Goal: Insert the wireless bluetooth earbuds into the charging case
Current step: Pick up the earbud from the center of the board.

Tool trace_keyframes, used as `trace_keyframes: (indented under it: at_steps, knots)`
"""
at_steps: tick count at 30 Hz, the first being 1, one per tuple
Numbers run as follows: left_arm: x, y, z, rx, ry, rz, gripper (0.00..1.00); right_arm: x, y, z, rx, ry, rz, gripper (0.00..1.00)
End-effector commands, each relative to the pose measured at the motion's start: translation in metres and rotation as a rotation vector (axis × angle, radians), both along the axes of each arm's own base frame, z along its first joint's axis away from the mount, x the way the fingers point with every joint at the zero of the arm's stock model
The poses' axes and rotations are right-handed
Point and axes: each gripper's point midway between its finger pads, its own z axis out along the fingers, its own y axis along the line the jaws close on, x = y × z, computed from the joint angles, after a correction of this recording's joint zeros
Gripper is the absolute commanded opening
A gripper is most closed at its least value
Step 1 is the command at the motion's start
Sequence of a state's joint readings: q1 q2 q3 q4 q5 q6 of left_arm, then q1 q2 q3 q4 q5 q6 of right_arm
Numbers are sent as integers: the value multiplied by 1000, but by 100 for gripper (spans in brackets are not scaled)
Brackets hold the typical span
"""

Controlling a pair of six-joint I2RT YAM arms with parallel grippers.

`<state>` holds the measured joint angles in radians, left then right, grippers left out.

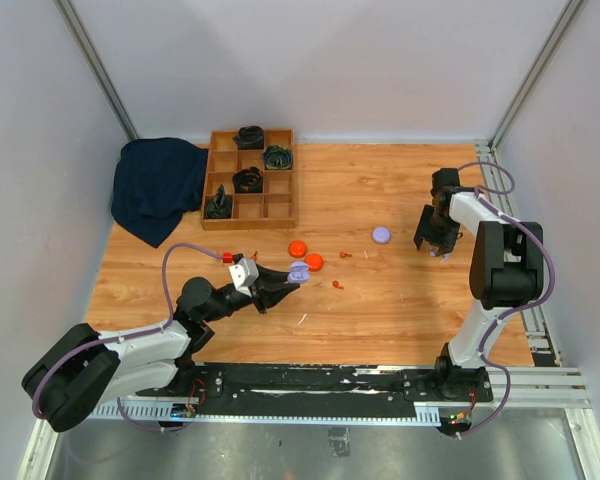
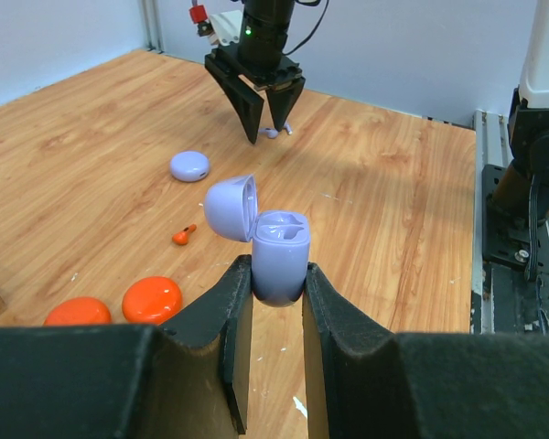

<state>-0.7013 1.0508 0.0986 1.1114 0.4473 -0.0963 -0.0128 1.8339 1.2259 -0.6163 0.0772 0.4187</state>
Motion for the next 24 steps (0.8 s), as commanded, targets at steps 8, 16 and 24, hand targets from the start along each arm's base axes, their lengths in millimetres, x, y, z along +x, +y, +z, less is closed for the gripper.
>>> trace_keyframes:
  at_steps: [8, 16, 24]
  knots:
    - [1, 1, 7, -9, -34, 0, 0, 9, -7, 4, 2, -23, 66, 55]
    - [0, 1, 8, -10, -36, -2, 0, 18, -9, 0, -8, -16, 120, 55]
    - [0, 1, 7, -7, -34, -2, 0, 4, -2, -14, 32, 39, 135, 43]
